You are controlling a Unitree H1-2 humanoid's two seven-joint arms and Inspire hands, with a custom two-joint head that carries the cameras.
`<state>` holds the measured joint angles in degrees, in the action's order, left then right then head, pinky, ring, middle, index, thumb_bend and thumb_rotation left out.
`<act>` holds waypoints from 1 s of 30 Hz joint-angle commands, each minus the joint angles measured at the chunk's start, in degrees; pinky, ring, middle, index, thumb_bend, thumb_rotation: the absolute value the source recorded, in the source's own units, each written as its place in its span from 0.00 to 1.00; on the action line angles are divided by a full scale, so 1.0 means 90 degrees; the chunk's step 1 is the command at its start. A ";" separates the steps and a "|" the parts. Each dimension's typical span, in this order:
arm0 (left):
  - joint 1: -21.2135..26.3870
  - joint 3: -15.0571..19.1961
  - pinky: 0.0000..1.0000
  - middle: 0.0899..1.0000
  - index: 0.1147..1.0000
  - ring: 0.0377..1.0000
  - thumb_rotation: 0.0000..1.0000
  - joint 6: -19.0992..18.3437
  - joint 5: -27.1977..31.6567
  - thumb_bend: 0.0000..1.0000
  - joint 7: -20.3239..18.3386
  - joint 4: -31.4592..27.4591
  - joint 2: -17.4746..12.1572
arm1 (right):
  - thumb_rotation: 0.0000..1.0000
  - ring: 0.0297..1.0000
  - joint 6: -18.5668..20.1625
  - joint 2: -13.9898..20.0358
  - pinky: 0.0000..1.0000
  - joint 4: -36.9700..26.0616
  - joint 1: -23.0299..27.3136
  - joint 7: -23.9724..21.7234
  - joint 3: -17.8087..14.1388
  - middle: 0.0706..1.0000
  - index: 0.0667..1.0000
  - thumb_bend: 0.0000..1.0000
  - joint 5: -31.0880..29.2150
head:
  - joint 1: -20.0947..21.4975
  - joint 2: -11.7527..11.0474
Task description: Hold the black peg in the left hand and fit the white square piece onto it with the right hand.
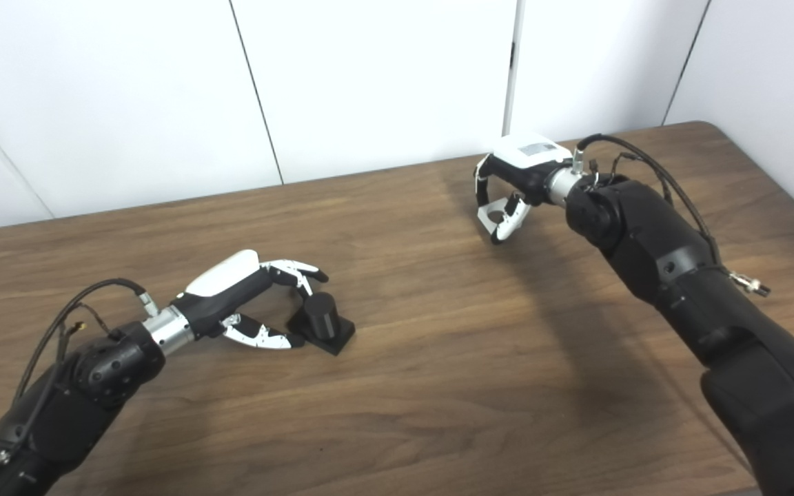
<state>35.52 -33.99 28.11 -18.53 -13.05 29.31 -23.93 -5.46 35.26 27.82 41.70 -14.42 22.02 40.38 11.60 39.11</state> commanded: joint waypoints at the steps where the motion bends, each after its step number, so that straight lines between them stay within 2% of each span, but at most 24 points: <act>1: -0.0228 -0.0312 0.73 0.81 0.43 0.84 0.08 -0.0132 -0.0184 0.52 -0.0426 0.0258 -0.0019 | 0.15 0.87 -0.0120 0.0166 0.86 -0.0286 0.0245 0.0037 -0.0168 0.81 0.45 0.52 -0.0077 | -0.0003 0.0001; 15: -0.0172 -0.0287 0.73 0.81 0.43 0.84 0.07 -0.0132 -0.0199 0.52 -0.0460 0.0279 -0.0008 | 0.15 0.86 -0.0296 0.0107 0.80 -0.1194 0.0176 -0.0254 -0.0338 0.81 0.45 0.52 -0.0315 | -0.0044 0.0017; 30: -0.0116 -0.0274 0.73 0.81 0.43 0.84 0.07 -0.0133 -0.0235 0.52 -0.0420 0.0314 0.0017 | 0.15 0.83 -0.0074 -0.0212 0.76 -0.2565 0.0041 -0.0872 -0.0466 0.81 0.45 0.52 -0.0610 | -0.0176 0.0033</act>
<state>36.12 -34.17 28.12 -18.45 -13.04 30.04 -23.83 -6.49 33.36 7.36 39.72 -22.39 19.46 36.44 9.94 39.37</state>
